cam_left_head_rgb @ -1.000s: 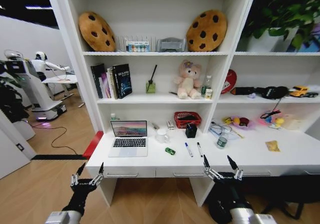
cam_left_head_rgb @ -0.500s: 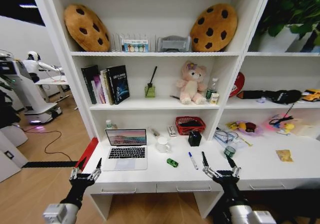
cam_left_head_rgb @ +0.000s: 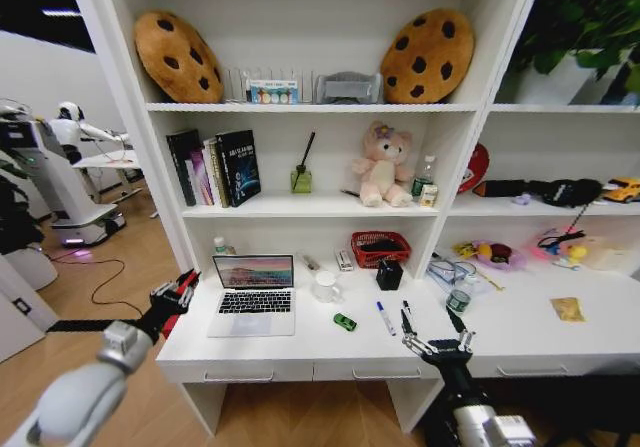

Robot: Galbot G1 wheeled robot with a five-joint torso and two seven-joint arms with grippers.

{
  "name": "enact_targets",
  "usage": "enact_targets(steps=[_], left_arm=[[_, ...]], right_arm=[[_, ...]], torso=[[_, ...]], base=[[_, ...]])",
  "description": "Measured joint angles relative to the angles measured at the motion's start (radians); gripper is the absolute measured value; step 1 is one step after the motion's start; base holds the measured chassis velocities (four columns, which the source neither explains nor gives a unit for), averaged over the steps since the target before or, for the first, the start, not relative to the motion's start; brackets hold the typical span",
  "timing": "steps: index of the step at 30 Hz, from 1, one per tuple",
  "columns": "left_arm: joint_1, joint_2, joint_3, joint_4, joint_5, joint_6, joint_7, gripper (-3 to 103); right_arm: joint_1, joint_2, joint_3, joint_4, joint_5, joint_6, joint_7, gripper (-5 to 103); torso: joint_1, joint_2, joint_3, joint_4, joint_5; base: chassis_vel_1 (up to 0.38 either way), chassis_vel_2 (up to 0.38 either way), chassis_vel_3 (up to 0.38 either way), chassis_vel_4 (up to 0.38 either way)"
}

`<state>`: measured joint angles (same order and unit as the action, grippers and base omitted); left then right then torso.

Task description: Organize the objects on the table.

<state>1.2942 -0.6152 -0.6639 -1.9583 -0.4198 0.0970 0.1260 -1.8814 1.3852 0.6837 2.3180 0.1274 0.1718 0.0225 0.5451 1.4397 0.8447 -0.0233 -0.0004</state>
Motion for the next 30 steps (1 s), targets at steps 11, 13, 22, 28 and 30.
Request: enact_targets(steps=[11, 13, 22, 28, 30], left_arm=[[-0.842, 0.053, 0.709, 0.44, 0.136, -0.168, 0.323, 0], [-0.941, 0.024, 0.785, 0.495, 0.166, -0.199, 0.368, 0], [-1.2, -0.082, 1.049, 0.704, 0.249, -0.311, 0.553, 0], [-1.287, -0.115, 1.1, 0.793, 0.351, -0.396, 0.713, 0], [-1.294, -0.121, 1.101, 0.804, 0.361, -0.407, 0.722, 0]], right_arm=[[0.008, 0.006, 0.013, -0.029, -0.004, 0.002, 0.001, 100], [0.007, 0.005, 0.017, -0.031, -0.003, 0.003, 0.002, 100], [-0.002, 0.014, 0.028, -0.045, 0.002, 0.026, 0.017, 100], [0.01, 0.012, 0.029, -0.053, 0.014, 0.03, 0.023, 100], [0.011, 0.011, 0.029, -0.053, 0.016, 0.029, 0.025, 100]], torso=[[0.0, 0.0, 0.0, -0.0001, -0.0002], [0.0, 0.0, 0.0, -0.0006, 0.0008], [0.0, 0.0, 0.0, -0.0001, 0.0005], [0.0, 0.0, 0.0, 0.0002, 0.0004], [0.0, 0.0, 0.0, 0.0002, 0.0004]], base=[[0.0, 0.0, 0.0, 0.0], [0.0, 0.0, 0.0, 0.0], [0.0, 0.0, 0.0, 0.0], [0.0, 0.0, 0.0, 0.0], [0.0, 0.0, 0.0, 0.0]])
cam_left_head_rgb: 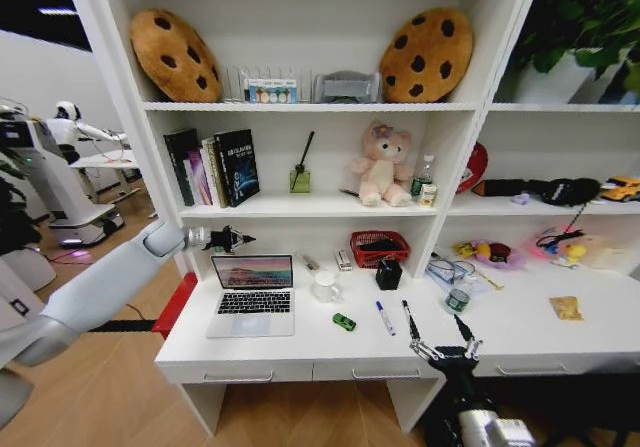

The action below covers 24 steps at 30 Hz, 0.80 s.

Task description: Organize the objects on the table.

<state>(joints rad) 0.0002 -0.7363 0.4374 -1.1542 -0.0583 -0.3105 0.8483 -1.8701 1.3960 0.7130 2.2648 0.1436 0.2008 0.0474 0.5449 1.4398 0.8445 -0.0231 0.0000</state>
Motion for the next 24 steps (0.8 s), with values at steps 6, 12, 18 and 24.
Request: enact_targets(steps=[6, 12, 18, 24], left_arm=[[-0.062, -0.037, 0.032, 0.061, 0.04, -0.049, 0.089, 0], [-0.099, -0.052, 0.067, 0.047, 0.049, -0.053, 0.21, 0], [-0.086, -0.002, 0.084, -0.044, 0.031, -0.042, 0.241, 0], [-0.031, 0.071, 0.085, -0.201, 0.008, -0.002, 0.249, 0]], right_arm=[[-0.001, 0.002, 0.004, -0.002, 0.007, -0.003, 0.006, 100], [-0.003, 0.011, 0.004, -0.004, 0.008, -0.002, 0.008, 100], [-0.005, 0.012, 0.005, -0.005, 0.009, -0.002, 0.009, 100], [-0.005, 0.012, -0.002, -0.005, 0.009, -0.003, 0.01, 100]], torso=[[0.0, 0.0, 0.0, -0.0004, 0.0001], [0.0, 0.0, 0.0, -0.0005, 0.0], [0.0, 0.0, 0.0, -0.0001, 0.0], [0.0, 0.0, 0.0, -0.0004, 0.0]], base=[[0.0, 0.0, 0.0, 0.0], [0.0, 0.0, 0.0, 0.0], [0.0, 0.0, 0.0, 0.0], [0.0, 0.0, 0.0, 0.0]])
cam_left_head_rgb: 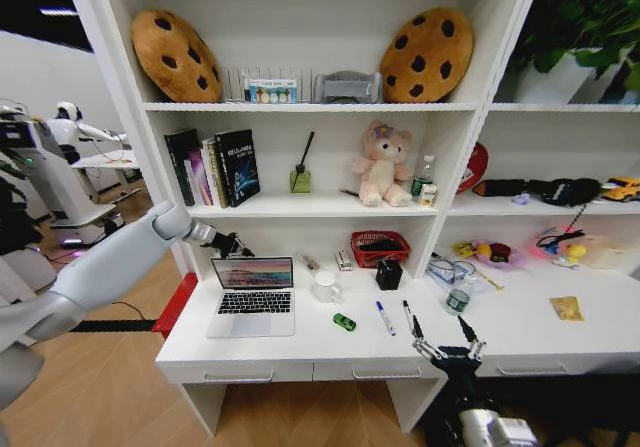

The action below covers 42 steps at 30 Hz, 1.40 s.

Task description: Organize the objects on the table.

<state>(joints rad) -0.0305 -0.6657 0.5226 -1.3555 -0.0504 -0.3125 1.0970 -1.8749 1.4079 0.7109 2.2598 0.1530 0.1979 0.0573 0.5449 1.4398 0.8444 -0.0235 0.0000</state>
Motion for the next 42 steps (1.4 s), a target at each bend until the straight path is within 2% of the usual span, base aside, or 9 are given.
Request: enact_targets(steps=[10, 21, 23, 27, 29, 33, 36, 38, 42], left_arm=[[0.283, 0.076, -0.098, -0.22, 0.038, 0.059, -0.057, 0], [0.76, 0.075, -0.445, -0.266, 0.133, 0.044, -0.178, 0], [0.95, 0.073, -0.559, -0.278, 0.0, 0.075, -0.394, 0], [1.06, 0.078, -0.605, -0.323, -0.183, 0.123, -0.6, 0], [1.138, 0.052, -0.633, -0.388, -0.389, 0.187, -0.866, -3], [1.176, 0.003, -0.67, -0.463, -0.501, 0.261, -1.09, 7], [1.242, -0.058, -0.762, -0.58, -0.571, 0.425, -1.394, 24], [1.313, -0.081, -0.862, -0.669, -0.57, 0.545, -1.509, 34], [1.462, -0.131, -1.031, -0.777, -0.554, 0.643, -1.546, 45]], right_arm=[[-0.004, 0.007, -0.02, 0.026, 0.083, -0.05, 0.034, 100], [-0.008, 0.005, -0.015, 0.025, 0.077, -0.051, 0.041, 100], [-0.006, 0.002, -0.014, 0.03, 0.076, -0.051, 0.052, 100], [-0.005, -0.009, -0.005, 0.034, 0.084, -0.066, 0.068, 100], [-0.013, -0.016, 0.025, 0.03, 0.085, -0.081, 0.101, 100], [-0.019, -0.012, 0.049, 0.026, 0.074, -0.087, 0.136, 100], [-0.008, -0.022, 0.055, 0.032, 0.077, -0.11, 0.152, 100], [-0.011, -0.029, 0.06, 0.039, 0.078, -0.111, 0.16, 100], [-0.013, -0.043, 0.068, 0.041, 0.077, -0.109, 0.163, 100]], torso=[[0.0, 0.0, 0.0, 0.0, -0.0003], [0.0, 0.0, 0.0, 0.0, 0.0002], [0.0, 0.0, 0.0, 0.0003, -0.0006], [0.0, 0.0, 0.0, 0.0005, 0.0002], [0.0, 0.0, 0.0, 0.0006, 0.0], [0.0, 0.0, 0.0, -0.0009, 0.0001], [0.0, 0.0, 0.0, -0.0001, 0.0], [0.0, 0.0, 0.0, -0.0002, 0.0003], [0.0, 0.0, 0.0, 0.0003, -0.0001]], base=[[0.0, 0.0, 0.0, 0.0], [0.0, 0.0, 0.0, 0.0], [0.0, 0.0, 0.0, 0.0], [0.0, 0.0, 0.0, 0.0], [0.0, 0.0, 0.0, 0.0], [0.0, 0.0, 0.0, 0.0], [0.0, 0.0, 0.0, 0.0], [0.0, 0.0, 0.0, 0.0], [0.0, 0.0, 0.0, 0.0]])
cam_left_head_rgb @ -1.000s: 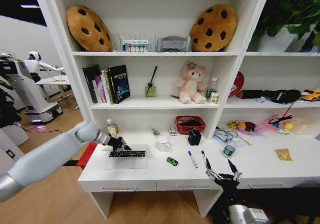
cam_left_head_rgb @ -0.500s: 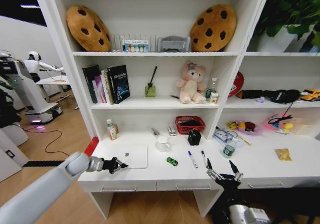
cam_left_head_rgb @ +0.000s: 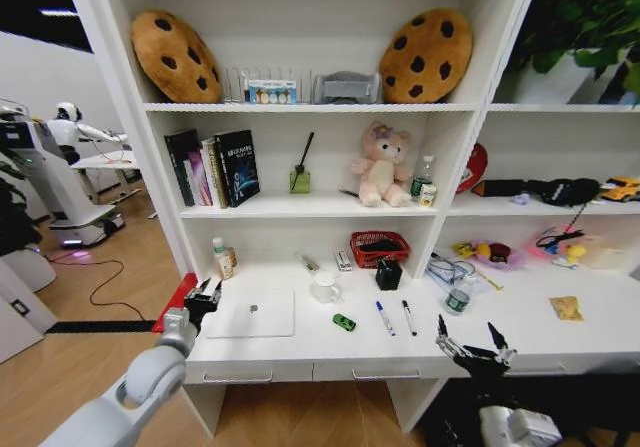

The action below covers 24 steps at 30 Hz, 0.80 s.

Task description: Organize the objects on the table.

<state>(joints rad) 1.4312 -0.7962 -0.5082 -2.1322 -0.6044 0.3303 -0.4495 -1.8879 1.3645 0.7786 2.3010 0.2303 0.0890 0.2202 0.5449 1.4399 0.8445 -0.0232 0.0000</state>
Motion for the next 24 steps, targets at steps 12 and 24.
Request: enact_targets(steps=[12, 24], left_arm=[[0.292, -0.198, -0.298, -0.254, -0.005, 0.019, 0.092, 93], [0.283, -0.219, -0.233, -0.267, 0.026, 0.008, 0.117, 100]], right_arm=[[-0.007, -0.012, -0.04, 0.011, -0.002, 0.0, -0.042, 100], [-0.022, -0.015, -0.042, 0.003, -0.006, 0.044, -0.073, 100]], torso=[[0.0, 0.0, 0.0, -0.0002, 0.0003], [0.0, 0.0, 0.0, -0.0004, 0.0]], base=[[0.0, 0.0, 0.0, 0.0], [0.0, 0.0, 0.0, 0.0]])
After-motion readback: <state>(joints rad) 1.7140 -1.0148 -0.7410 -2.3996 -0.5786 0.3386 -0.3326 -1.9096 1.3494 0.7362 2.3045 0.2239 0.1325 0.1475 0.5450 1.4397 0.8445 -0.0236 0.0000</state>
